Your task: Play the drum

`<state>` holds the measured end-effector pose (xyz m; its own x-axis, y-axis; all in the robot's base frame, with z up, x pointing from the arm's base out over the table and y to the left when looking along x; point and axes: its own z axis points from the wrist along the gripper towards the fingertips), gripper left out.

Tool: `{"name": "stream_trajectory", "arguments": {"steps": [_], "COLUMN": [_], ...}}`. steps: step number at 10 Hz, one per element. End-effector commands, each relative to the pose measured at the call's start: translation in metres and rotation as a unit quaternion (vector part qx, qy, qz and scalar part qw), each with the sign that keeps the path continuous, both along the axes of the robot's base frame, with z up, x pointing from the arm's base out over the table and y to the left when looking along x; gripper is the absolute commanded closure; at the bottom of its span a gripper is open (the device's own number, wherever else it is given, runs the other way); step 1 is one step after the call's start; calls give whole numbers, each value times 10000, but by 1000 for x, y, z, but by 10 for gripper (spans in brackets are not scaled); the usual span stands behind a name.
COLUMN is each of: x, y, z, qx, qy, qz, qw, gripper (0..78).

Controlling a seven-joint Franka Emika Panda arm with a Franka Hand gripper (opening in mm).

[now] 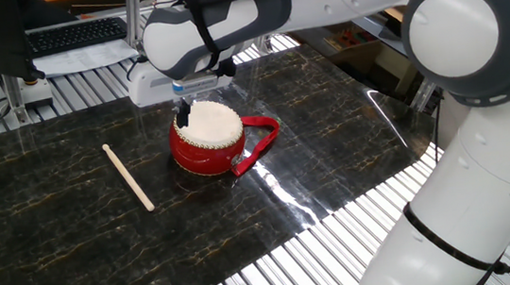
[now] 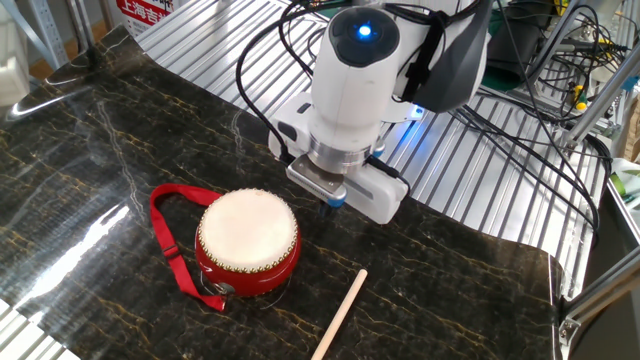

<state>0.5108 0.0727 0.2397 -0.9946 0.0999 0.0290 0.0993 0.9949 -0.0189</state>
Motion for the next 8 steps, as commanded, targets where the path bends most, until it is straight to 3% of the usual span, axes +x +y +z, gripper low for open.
{"name": "stream_trajectory", "arguments": {"steps": [1,8], "x": [1,-1], "y": [1,4], "z": [-2,-6], "qx": [-5,-75], "qy": [9,38], "qz": [-178,-225], "qw": [9998,9997], "gripper": [776,776]}}
